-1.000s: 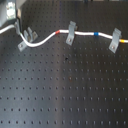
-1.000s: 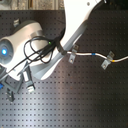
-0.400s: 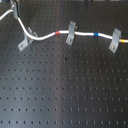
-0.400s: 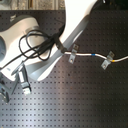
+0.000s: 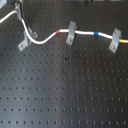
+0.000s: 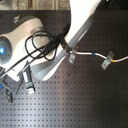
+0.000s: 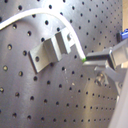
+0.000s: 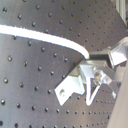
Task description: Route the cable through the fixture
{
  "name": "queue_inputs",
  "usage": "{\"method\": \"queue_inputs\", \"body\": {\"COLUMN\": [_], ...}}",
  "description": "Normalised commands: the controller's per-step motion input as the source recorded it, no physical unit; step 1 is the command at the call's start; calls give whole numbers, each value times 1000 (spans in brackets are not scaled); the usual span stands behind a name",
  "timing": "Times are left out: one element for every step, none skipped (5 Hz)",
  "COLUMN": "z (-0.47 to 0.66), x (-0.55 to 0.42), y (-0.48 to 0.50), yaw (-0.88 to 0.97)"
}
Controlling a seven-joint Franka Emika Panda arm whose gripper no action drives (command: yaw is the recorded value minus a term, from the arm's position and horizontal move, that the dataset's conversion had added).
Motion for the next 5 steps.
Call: {"method": "queue_inputs", "body": {"z": [106,164,186,326,251], "x": [-188,-125,-90,-20,-30], "y": [-372,-211,-157,-50,-60], "yaw": [0,0,0,-14,-20]}}
